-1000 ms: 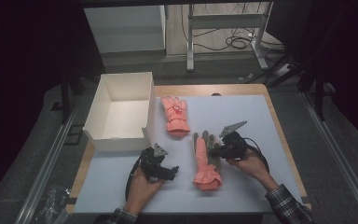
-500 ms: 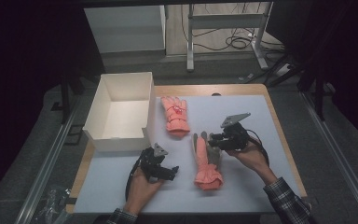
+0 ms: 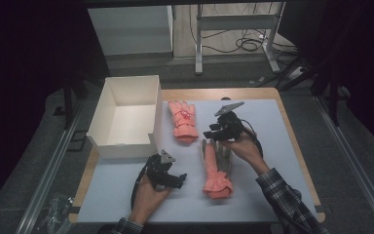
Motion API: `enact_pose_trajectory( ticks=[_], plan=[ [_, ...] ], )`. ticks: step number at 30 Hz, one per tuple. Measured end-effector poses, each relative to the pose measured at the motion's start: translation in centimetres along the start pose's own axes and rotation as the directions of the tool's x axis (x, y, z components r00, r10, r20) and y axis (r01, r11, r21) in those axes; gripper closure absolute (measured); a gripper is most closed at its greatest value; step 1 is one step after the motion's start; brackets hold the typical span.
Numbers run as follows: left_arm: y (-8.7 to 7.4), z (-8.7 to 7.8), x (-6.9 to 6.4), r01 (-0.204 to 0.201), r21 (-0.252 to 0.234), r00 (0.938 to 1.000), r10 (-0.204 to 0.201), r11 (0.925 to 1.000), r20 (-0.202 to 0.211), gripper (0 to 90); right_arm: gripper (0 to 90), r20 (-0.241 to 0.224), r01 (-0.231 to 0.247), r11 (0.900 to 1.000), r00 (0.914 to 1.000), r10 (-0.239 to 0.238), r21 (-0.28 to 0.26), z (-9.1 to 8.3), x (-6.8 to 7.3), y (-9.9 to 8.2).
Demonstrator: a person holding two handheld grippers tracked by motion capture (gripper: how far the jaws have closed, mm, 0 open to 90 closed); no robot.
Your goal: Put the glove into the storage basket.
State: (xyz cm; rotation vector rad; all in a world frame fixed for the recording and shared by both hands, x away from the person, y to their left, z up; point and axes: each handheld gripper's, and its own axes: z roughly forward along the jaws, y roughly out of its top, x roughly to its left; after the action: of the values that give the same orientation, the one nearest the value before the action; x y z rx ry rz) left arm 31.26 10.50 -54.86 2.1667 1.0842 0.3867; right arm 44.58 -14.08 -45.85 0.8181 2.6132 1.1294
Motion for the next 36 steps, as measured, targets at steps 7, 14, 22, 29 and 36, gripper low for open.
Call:
enact_pose_trajectory(
  ticks=[7,14,22,29,36],
  plan=[
    [0.0,0.0,0.0,0.000,0.001,1.0000,0.000,1.0000,-0.001,1.0,45.2,0.048,-0.025,0.9997,0.9985,0.025,-0.006,2.2,-0.6,1.5],
    [0.0,0.0,0.0,0.001,0.002,1.0000,-0.001,1.0000,0.000,1.0,44.7,0.049,-0.076,0.9968,0.9958,0.077,-0.026,4.5,-1.7,3.0],
    [0.0,0.0,0.0,0.001,0.000,1.0000,-0.001,1.0000,0.000,1.0,48.6,0.079,-0.053,0.9981,0.9953,0.055,-0.031,6.8,-2.0,4.4],
    [0.0,0.0,0.0,0.003,-0.001,1.0000,-0.003,1.0000,0.001,0.9,47.7,0.079,-0.067,0.9961,0.9943,0.071,-0.057,8.6,-2.3,5.8],
    [0.0,0.0,0.0,0.003,-0.001,1.0000,-0.003,1.0000,0.001,1.0,42.6,0.079,-0.102,0.9937,0.9914,0.105,-0.046,10.6,-2.5,6.5]
  ],
)
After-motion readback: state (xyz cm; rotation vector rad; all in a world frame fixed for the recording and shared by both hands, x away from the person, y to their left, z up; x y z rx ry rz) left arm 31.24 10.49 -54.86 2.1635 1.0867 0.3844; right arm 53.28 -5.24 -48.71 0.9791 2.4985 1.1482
